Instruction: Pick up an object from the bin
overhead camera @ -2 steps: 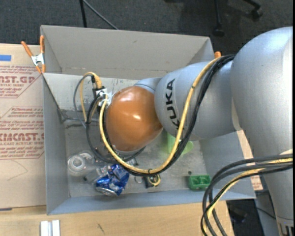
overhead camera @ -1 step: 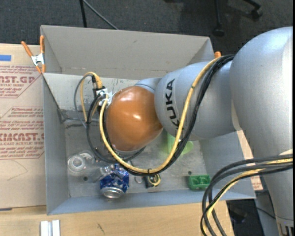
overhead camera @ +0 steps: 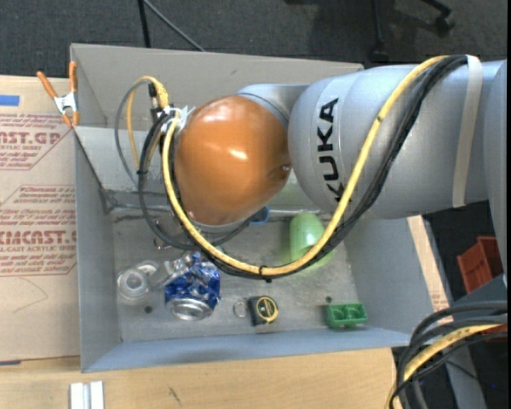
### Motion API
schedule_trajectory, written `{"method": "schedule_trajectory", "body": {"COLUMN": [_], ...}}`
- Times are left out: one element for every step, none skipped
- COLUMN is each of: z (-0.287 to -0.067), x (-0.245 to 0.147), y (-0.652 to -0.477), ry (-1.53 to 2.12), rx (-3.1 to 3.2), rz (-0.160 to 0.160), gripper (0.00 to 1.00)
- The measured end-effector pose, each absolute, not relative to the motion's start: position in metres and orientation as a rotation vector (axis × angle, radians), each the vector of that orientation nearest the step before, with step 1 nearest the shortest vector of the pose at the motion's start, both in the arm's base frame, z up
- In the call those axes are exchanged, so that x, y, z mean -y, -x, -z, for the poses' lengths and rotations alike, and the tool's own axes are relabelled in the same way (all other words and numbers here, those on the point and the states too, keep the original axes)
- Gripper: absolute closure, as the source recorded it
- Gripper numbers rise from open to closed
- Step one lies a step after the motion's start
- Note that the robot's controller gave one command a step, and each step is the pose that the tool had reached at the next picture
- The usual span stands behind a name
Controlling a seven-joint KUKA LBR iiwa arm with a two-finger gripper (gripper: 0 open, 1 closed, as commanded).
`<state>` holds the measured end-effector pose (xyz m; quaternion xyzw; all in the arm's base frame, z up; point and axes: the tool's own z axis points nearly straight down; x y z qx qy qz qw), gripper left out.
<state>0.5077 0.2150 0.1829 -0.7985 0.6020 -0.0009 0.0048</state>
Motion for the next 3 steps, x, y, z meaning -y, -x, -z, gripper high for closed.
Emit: {"method": "schedule_trajectory", "body": {"z": [-0.266,-0.120,-0.226], "x": [-0.246,-0.246,-0.225], "y": [-0.483,-0.527,-0.546], "ry": [2.513,2.543,2.494], "rx": [-1.869,-1.849,-1.895], "rz": [0.002,-0.010,0.006], "gripper": [1.00,1.00,1.00]}}
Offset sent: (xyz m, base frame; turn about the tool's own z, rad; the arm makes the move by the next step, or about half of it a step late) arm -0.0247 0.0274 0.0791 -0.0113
